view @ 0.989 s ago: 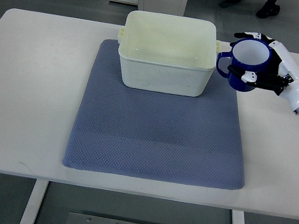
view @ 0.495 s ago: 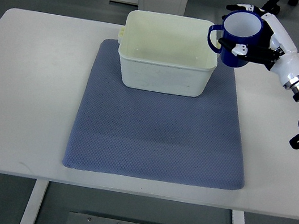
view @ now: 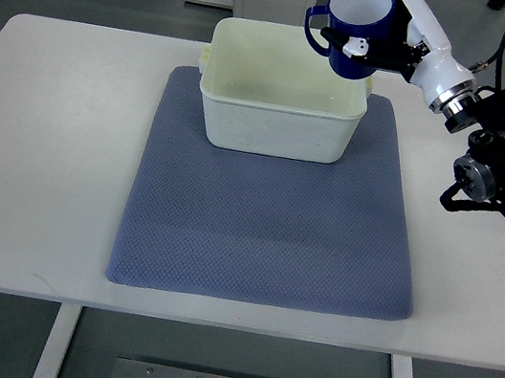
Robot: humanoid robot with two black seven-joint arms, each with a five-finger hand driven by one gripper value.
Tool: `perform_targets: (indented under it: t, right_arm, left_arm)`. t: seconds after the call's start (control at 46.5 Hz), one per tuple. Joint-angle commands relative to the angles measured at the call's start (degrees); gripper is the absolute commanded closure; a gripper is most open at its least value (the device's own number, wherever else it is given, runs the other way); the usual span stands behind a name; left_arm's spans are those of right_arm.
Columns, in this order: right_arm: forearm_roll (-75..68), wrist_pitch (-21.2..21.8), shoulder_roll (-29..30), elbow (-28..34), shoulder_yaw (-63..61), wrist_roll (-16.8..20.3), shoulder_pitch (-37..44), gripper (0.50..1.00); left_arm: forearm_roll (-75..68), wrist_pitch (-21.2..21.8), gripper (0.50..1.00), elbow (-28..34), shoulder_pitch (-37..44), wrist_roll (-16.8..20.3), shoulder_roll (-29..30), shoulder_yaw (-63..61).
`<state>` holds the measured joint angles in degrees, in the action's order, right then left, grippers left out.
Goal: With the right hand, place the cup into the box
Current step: 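Lower the blue mug into the cream tub with the right hand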
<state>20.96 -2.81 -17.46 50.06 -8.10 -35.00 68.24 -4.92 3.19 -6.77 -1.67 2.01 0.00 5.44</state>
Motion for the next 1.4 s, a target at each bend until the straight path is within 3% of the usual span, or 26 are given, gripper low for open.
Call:
perform_targets:
  t: [0.0, 0.688, 1.054, 1.376]
  right_arm:
    - [0.04, -0.01, 2.33, -2.24, 0.02, 0.00, 0.22, 1.000]
    - [0.31, -0.27, 15.87, -18.85, 0.46, 0.00, 0.40, 1.000]
    - [0.04, -0.53, 16.67, -19.56, 1.25, 1.07, -2.50, 1.000]
    - [-0.05, -3.35, 17.46, -19.65, 1.07, 2.74, -4.26, 1.000]
  left_arm:
    - [0.00, -0.03, 0.500, 0.00, 0.00, 0.01, 0.00, 0.00]
    - [0.00, -0.03, 0.500, 0.00, 0.00, 0.01, 0.00, 0.00]
    - [0.00, 0.06, 0.500, 0.00, 0.00, 0.01, 0.00, 0.00]
    - [0.00, -0.03, 0.500, 0.00, 0.00, 0.01, 0.00, 0.00]
